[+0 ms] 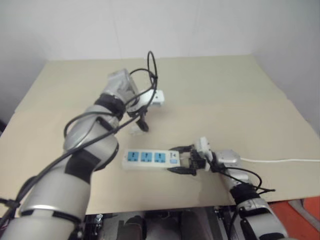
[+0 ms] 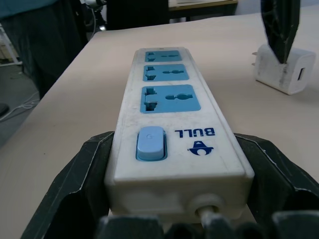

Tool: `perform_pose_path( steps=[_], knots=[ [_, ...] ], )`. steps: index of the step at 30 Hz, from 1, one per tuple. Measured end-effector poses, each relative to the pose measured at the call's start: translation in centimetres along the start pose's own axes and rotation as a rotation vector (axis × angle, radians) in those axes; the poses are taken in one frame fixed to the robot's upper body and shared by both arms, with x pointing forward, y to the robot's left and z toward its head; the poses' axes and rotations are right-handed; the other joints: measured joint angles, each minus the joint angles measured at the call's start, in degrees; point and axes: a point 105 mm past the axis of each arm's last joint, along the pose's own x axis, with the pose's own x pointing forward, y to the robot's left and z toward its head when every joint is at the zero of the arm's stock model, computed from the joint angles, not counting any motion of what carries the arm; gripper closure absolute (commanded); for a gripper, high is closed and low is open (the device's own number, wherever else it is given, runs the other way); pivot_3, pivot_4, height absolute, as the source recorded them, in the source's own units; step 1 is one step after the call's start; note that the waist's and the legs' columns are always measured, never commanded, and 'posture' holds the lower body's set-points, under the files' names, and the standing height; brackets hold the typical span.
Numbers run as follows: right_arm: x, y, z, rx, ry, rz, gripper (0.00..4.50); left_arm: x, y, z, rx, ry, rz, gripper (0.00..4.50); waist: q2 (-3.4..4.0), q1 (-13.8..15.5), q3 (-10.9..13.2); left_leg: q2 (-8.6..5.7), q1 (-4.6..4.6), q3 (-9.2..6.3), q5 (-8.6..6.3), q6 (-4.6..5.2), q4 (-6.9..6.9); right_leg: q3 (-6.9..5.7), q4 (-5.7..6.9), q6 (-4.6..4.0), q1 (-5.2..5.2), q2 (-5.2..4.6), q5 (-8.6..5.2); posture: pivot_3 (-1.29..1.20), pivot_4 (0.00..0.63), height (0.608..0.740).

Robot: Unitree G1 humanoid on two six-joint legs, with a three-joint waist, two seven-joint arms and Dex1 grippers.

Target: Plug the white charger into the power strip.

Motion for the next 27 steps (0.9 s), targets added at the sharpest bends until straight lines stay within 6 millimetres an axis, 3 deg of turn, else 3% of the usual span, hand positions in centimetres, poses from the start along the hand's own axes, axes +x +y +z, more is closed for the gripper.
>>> perform_pose_path(
  steps=[14,27],
  knots=[
    [0.6,-0.1,-0.1,-0.013,-0.001,-0.027,1.09,1.7,-0.4,0.5,0.037,0.094,0.019,0.00,-0.02,-0.13,-0.01,0.01,0.18,0.01,0.01,-0.02,0.07,0.02,0.41,0.01,0.02,0.00,0.00,0.00,0.150,0.740],
    [0.6,0.0,-0.1,-0.020,0.000,-0.050,1.09,2.6,-0.5,-0.9,0.012,0.142,0.027,0.00,-0.03,-0.09,-0.01,0.01,0.18,0.00,0.01,-0.02,0.08,0.01,0.44,0.01,0.02,0.00,0.00,0.00,0.150,0.740]
  ],
)
